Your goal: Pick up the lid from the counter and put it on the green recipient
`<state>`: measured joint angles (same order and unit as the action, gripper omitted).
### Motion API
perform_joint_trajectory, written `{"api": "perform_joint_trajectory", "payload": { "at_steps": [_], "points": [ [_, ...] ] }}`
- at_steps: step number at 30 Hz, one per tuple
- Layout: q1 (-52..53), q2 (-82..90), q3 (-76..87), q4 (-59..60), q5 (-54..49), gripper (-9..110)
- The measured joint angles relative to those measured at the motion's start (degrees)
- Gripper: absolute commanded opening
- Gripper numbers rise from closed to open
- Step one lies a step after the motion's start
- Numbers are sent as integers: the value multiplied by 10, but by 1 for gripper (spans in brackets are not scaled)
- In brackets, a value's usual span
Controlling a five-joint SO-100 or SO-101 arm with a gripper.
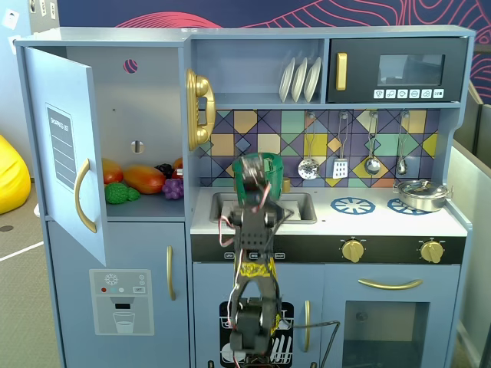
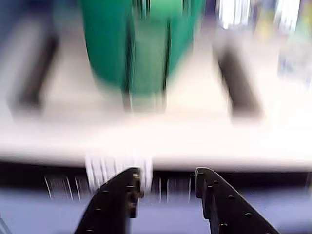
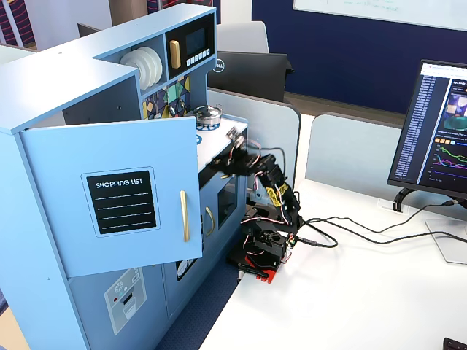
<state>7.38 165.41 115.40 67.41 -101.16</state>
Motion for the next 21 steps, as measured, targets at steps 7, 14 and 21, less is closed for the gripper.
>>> {"api": "perform_joint_trajectory", "payload": {
  "at_steps": [7,14,21],
  "points": [
    [4,121,324,1,41,0],
    [-45,156,520,3,80,2],
    [-75,156,567,39,132,3]
  ]
}}
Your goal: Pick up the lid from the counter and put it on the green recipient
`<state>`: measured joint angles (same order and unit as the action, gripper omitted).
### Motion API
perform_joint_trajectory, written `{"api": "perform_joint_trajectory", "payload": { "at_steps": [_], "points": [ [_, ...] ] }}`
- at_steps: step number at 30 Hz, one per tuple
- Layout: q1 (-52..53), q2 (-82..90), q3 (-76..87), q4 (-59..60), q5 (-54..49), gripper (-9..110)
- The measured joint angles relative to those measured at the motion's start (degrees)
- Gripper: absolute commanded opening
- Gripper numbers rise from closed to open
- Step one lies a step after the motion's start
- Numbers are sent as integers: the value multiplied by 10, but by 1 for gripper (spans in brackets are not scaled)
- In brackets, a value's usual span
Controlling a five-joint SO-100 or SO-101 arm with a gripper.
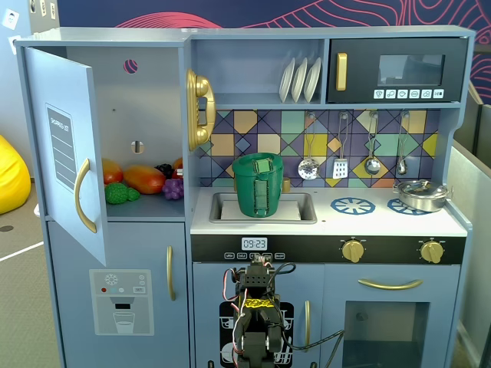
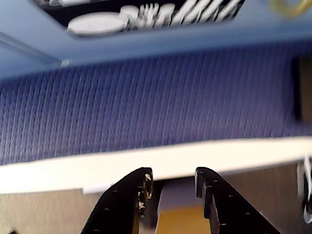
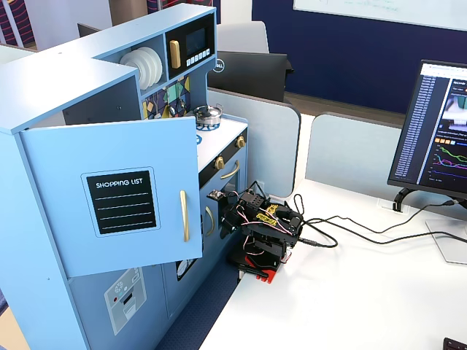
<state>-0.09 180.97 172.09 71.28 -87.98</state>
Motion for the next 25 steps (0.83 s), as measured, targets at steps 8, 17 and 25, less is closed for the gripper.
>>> {"api": "perform_joint_trajectory", "payload": {
  "at_steps": [8,17,25],
  "points": [
    [-1,15,-15,70,-6,5],
    [8,15,-15,70,3,6],
    [8,15,-15,69,3,6]
  ]
}}
